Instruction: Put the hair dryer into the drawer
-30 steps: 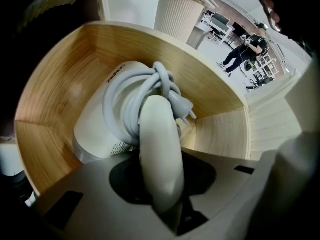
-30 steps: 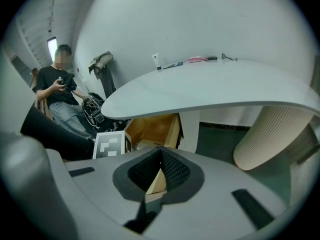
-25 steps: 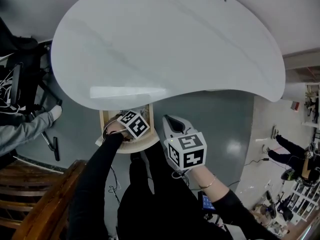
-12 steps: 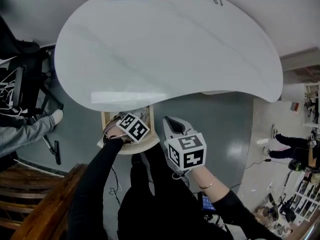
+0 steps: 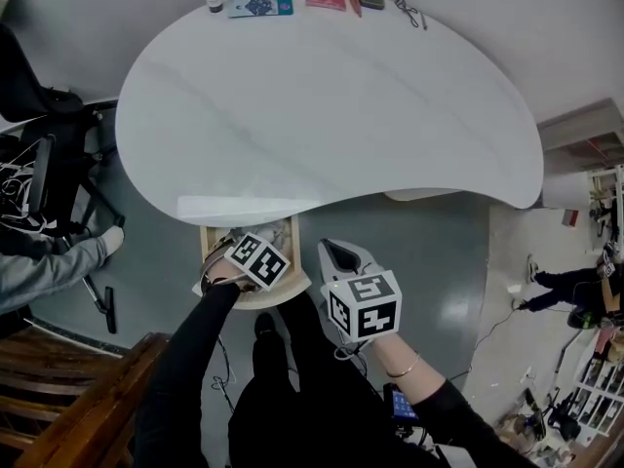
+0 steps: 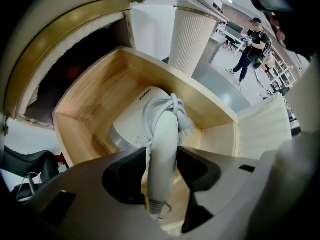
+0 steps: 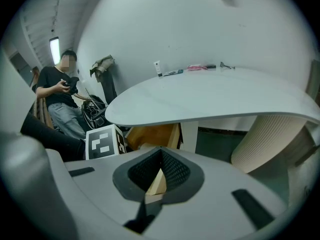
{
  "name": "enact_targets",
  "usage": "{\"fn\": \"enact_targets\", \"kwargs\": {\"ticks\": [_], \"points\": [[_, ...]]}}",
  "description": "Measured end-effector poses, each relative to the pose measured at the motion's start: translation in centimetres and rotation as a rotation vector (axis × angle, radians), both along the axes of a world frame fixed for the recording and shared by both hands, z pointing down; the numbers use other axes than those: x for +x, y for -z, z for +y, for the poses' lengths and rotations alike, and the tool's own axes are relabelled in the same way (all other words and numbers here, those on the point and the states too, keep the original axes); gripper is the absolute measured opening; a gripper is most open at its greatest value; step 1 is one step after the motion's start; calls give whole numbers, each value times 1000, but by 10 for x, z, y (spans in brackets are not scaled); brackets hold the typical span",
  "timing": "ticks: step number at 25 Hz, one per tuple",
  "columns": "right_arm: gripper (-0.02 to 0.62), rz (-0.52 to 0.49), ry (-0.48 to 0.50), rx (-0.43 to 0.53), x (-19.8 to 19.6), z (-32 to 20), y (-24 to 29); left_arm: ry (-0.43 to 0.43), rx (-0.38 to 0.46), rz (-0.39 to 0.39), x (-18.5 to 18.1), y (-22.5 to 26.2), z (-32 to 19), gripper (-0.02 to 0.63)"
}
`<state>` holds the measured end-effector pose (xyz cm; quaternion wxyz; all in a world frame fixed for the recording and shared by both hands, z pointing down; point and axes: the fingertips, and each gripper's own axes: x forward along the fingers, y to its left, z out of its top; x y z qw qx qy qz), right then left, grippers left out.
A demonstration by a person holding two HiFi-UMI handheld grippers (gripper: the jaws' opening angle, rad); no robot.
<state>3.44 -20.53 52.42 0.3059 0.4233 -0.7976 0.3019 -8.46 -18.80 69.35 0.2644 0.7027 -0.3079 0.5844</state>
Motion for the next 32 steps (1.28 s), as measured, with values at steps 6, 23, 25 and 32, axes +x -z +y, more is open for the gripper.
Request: {"fn": "enact_targets", "kwargs": {"ticks": [6,23,25,32], "points": [[2,3,-15,12,8,-1,4,-11,-3,-29,0,3,2,212],[2,-38,3,90,-14,1,33,247,264,296,-5,112,-28,29],[2,-47,4,104,-19,4,38,286,340,358,-8,133,-32,13],[2,-86,-1,141,-31,16,54,377,509,488,-23,193,-22,9]]}}
